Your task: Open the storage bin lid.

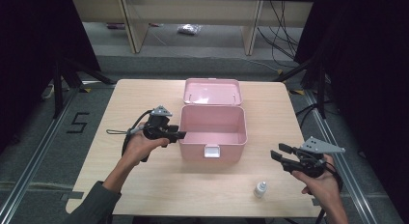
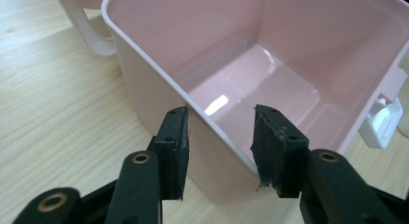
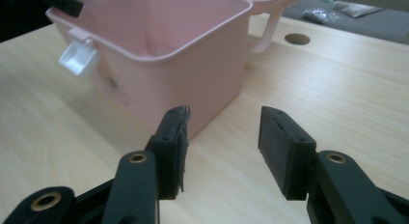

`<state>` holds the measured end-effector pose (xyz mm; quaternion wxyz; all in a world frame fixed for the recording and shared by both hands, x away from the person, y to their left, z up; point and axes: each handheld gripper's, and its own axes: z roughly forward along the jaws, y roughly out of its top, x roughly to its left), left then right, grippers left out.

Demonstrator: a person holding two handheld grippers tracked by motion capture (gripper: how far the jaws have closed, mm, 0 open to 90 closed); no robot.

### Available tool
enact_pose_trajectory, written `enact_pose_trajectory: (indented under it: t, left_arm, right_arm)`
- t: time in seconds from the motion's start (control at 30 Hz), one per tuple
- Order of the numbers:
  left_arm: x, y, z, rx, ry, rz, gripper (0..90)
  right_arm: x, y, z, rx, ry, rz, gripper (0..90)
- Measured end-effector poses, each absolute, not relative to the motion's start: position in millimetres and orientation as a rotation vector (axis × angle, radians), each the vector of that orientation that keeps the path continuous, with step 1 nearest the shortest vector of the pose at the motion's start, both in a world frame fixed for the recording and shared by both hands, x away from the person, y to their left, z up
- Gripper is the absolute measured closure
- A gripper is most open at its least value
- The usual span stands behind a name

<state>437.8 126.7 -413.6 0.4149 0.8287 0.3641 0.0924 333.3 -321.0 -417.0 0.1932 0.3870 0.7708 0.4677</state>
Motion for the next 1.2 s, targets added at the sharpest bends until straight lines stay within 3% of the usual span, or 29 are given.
enact_pose_trajectory:
  t: [0.5,1.2]
  left_arm:
    - [435,126,-413,2.082,0.949,0.222,56.2]
    - [435,125,-413,2.088,0.96,0.229,55.9]
  right_arm:
    - [294,-313,-416,1.072,2.267,1.26,50.5]
    - [283,-292,-424,0.939,2.474,1.12,41.8]
